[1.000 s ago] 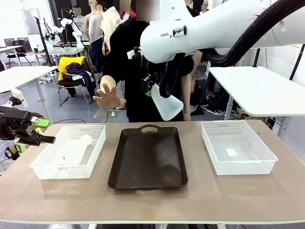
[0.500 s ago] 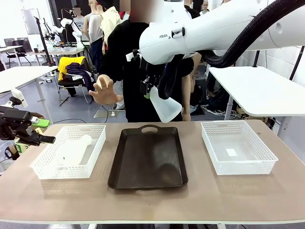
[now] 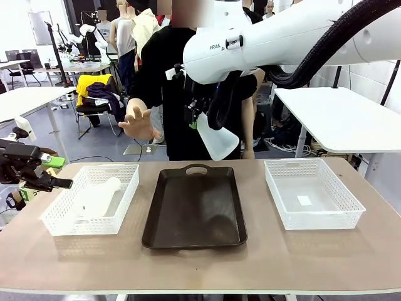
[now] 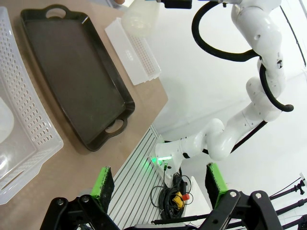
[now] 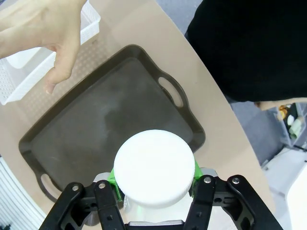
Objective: Prepare the laboratory tools.
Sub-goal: Place the picked Big flask upright in the Handle tray as instructed by the person.
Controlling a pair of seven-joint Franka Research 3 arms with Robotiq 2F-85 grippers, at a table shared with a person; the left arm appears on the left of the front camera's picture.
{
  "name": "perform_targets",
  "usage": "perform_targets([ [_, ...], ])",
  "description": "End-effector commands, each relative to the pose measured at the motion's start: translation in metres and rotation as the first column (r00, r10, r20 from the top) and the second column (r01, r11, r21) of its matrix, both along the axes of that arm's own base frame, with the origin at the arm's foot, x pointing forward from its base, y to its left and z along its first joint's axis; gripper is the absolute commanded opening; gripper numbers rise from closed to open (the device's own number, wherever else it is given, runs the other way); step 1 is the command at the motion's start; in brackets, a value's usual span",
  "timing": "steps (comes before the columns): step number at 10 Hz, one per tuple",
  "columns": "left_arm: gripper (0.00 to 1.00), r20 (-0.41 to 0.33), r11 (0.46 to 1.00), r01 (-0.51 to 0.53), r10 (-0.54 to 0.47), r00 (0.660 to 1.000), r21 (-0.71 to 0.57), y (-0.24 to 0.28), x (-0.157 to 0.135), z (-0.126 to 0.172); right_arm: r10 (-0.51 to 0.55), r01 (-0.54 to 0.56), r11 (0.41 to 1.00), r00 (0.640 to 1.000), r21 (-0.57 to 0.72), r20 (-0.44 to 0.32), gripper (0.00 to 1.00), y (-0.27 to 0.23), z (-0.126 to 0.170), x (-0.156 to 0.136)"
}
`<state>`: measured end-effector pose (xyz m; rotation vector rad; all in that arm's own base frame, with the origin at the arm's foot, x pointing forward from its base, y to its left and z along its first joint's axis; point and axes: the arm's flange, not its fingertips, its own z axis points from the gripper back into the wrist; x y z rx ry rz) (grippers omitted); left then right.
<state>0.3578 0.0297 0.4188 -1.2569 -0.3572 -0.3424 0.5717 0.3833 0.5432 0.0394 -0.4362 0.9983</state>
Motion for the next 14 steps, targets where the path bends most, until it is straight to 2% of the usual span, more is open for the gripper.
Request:
perform_targets([
  [1,1.0,0.01,1.0,-0.002,0.002,1.0,-0.012,0.001,0.0,0.0011,-0.004,0.004,1.0,1.0,-0.004,0.005,0.0,-0.0012,0.0012,-0.0011],
  [14,1.0,0.01,1.0,-0.002,0.002,1.0,-0.012,0.001,0.0,0.0011,-0.004,0.004,1.0,1.0,-0.004,0.005,0.0,-0.0012,0.0012,-0.0011],
])
